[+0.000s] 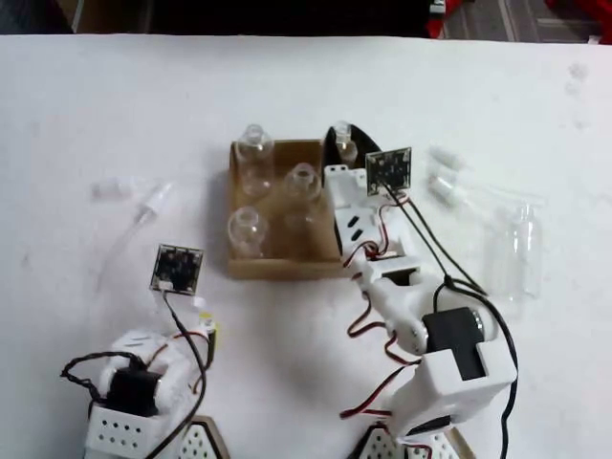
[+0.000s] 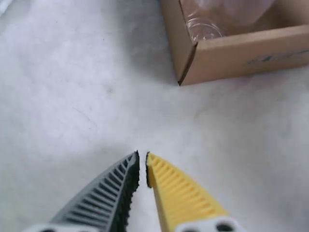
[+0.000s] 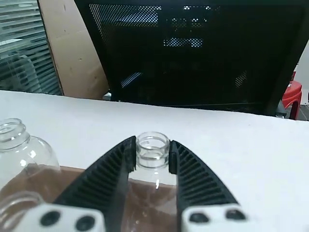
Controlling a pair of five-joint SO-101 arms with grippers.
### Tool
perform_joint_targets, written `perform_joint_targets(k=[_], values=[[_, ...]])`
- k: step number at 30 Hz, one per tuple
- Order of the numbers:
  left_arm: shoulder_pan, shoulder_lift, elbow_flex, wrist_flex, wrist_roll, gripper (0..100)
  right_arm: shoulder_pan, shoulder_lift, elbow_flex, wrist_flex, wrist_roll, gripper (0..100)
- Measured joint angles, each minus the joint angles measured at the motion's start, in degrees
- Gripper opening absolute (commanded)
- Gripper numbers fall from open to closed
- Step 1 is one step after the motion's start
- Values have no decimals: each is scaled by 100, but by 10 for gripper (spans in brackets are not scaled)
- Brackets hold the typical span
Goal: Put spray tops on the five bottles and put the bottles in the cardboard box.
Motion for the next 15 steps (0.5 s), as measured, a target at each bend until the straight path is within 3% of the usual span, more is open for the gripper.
perform_joint_targets(k=[3,15], values=[[0,0,0,0,0,31,-9,35,0,0,0,185],[0,0,0,0,0,31,0,62,0,0,0,170]])
